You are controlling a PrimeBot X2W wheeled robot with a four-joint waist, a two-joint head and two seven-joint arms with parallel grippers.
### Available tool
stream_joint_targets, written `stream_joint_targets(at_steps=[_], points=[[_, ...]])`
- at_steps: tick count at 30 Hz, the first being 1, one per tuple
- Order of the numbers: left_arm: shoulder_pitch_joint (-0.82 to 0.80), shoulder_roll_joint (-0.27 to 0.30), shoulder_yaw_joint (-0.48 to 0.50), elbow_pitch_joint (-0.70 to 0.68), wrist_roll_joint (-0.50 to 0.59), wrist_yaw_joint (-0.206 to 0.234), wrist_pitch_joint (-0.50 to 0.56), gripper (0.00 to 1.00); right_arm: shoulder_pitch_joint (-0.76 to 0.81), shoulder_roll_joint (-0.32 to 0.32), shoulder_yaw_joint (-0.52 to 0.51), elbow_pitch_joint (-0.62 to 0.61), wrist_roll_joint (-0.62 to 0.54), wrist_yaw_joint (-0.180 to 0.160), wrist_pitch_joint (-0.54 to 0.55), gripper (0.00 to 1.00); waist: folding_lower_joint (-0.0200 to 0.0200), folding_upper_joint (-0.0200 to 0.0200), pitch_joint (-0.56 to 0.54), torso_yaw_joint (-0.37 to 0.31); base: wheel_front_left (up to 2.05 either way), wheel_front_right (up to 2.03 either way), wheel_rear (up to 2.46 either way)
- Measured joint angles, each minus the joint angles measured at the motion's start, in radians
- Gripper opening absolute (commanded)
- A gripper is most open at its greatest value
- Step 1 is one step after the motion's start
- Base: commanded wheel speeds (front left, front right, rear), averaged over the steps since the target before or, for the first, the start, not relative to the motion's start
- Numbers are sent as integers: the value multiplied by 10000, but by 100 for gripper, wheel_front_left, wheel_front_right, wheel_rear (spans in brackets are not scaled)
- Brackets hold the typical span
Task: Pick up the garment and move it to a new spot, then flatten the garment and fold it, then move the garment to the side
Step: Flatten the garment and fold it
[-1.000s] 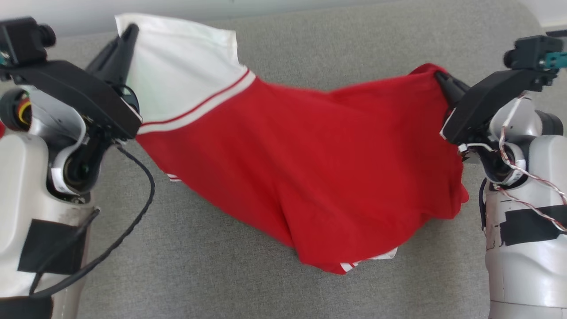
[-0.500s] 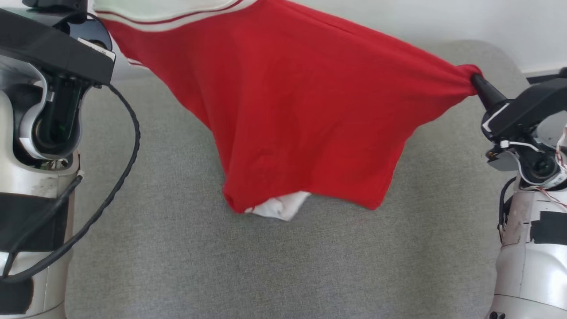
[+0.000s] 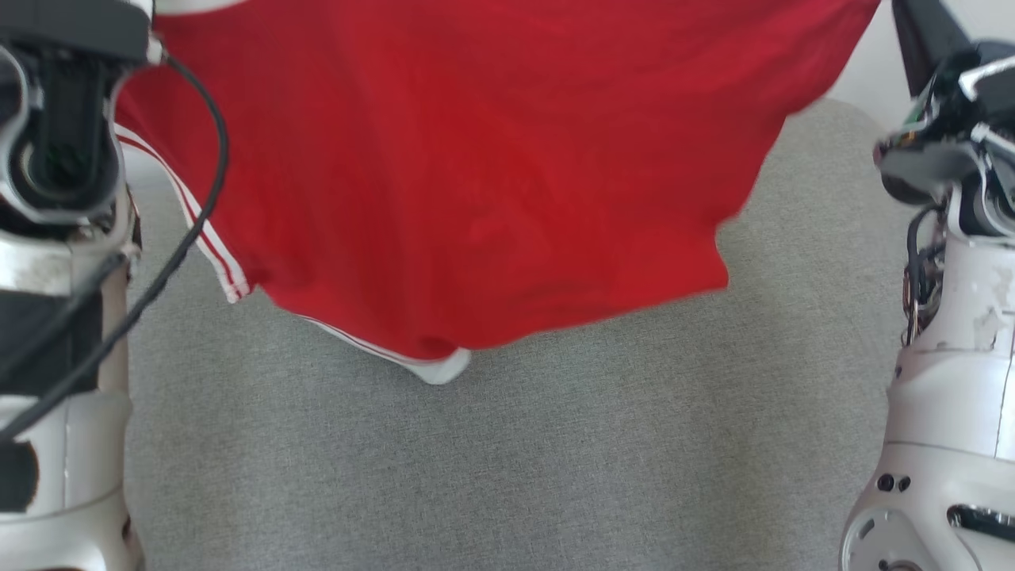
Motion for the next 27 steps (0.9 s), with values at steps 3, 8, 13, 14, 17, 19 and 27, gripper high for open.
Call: stream_joint_targets(at_steps=[3, 8, 13, 14, 17, 19, 27], points=[[-286, -19, 33, 138, -10, 0, -65, 0, -215, -4, 238, 173, 316, 0, -309, 0, 0, 0, 21, -4, 0, 0, 0], [-728, -157, 52, 481, -134, 31, -119, 0, -513, 2, 708, 382, 408, 0, -794, 0, 0, 0, 150, 10, 0, 0, 0], [-1002, -255, 153, 840, -426, 184, 4, 0, -728, 0, 911, 675, 150, 0, -1034, 0, 0, 0, 468, 21, 0, 0, 0], [-1074, -240, 159, 941, -422, 251, 8, 0, -807, -2, 982, 767, 2, 0, -1041, 0, 1, 0, 558, 17, 0, 0, 0], [-1374, -226, 155, 1212, -407, 351, 50, 0, -1244, 0, 1156, 1193, -685, 0, -1216, 0, 2, 1, 885, -16, 0, 0, 0], [-1696, -186, 117, 1421, -301, 424, 13, 0, -1702, -2, 1304, 1565, -1204, 0, -1346, 0, 3, 1, 1149, -52, 0, 0, 0], [-4400, 190, -527, 1716, 1097, 232, -1177, 0, -4669, -6, 2056, 2817, -2495, -17, -2736, 0, 4, 1, 2593, -279, 0, 0, 0]])
